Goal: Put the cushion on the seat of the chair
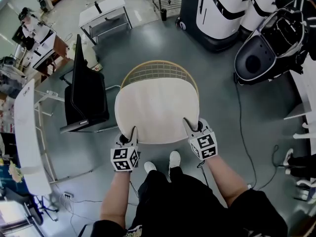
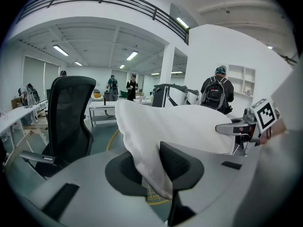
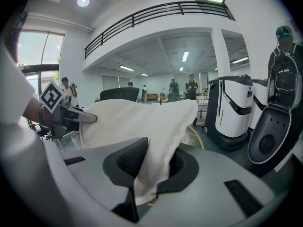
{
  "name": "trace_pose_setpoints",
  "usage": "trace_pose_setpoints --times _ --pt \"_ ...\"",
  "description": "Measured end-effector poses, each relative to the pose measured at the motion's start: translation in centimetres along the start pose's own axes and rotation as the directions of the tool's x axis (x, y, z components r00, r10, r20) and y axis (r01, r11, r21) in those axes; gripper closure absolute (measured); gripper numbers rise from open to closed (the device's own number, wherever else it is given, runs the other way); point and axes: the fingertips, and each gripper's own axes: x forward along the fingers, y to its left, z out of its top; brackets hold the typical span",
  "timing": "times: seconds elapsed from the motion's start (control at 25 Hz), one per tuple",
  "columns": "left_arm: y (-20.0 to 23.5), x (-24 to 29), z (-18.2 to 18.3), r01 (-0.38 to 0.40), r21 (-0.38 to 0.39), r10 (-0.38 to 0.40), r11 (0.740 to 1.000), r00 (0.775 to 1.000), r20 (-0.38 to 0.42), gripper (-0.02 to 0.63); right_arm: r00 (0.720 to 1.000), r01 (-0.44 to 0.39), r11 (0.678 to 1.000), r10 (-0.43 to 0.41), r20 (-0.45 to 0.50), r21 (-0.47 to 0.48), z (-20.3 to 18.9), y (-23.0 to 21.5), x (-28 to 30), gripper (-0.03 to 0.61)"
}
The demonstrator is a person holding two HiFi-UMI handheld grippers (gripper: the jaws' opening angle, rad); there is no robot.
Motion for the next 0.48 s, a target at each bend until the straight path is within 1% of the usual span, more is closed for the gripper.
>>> trace_pose_setpoints --times 0.28,0.48 --pt "0.8 3.0 -0.6 0.011 0.022 -0.011 1.000 1.000 -0.029 0.518 0.999 0.021 1.000 -0.020 -0.029 0.006 -1.3 -1.3 2.5 0.506" --pt "1.7 5.3 -2.1 0.037 0.016 -0.036 0.999 0.997 -0.066 0.518 0.997 0.040 0.999 -0.038 -0.064 0.029 -3.0 -1.6 4.4 0.505"
